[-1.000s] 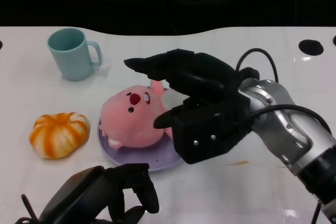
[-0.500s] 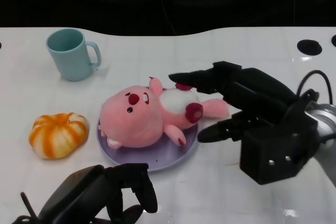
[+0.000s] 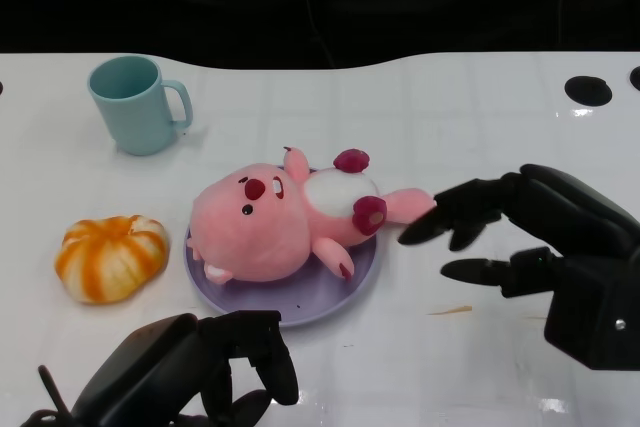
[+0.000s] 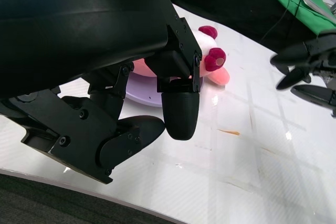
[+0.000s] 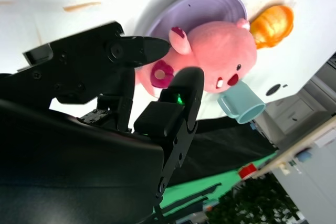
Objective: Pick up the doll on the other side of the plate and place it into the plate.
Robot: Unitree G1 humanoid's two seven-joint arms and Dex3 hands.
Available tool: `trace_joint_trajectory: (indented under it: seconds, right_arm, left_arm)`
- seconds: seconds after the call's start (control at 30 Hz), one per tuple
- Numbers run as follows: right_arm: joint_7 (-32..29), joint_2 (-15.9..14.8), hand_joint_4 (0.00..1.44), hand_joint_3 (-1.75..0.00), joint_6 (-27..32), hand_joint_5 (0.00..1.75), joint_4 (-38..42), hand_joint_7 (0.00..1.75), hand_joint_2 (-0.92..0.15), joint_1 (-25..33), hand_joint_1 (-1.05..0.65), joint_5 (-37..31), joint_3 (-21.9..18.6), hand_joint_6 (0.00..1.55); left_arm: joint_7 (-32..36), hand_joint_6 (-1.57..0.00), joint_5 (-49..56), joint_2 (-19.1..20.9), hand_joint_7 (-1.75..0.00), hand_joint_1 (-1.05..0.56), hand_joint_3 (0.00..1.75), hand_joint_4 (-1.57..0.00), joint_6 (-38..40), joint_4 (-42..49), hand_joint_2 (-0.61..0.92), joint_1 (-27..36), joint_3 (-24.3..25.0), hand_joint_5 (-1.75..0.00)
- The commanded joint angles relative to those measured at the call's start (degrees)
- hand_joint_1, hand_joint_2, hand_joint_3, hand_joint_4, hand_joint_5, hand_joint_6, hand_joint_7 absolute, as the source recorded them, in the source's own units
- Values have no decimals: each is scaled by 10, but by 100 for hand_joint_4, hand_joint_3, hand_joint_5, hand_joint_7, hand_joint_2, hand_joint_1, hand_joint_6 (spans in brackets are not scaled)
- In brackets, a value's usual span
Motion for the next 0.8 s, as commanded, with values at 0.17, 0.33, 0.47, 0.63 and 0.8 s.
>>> trace_joint_trajectory:
  seconds: [0.17,0.33,0.47,0.63,0.8]
  right_arm:
    - [41,-47,90,-125,20,158,-46,98,-41,48,3,39,-34,98]
    - [60,-62,92,-136,46,163,-81,125,-35,76,2,49,-40,92]
    - [54,-55,89,-136,61,171,-87,145,-34,85,1,42,-34,83]
    - [40,-44,88,-137,64,175,-68,155,-34,87,-3,35,-24,76]
    - [35,-49,87,-135,70,175,-58,161,-35,81,-5,0,-7,73]
  left_arm:
    - [-4,-69,2,8,-129,-17,101,-70,1,-6,59,-2,2,-161]
    - [-3,-69,-2,10,-129,-18,101,-70,-3,-4,59,-1,6,-161]
    - [-3,-70,-7,12,-129,-18,102,-71,-7,-2,58,3,12,-161]
    - [-2,-69,-19,17,-128,-18,100,-70,-20,3,59,9,20,-161]
    - [2,-69,-26,18,-127,-20,97,-70,-39,15,61,12,29,-161]
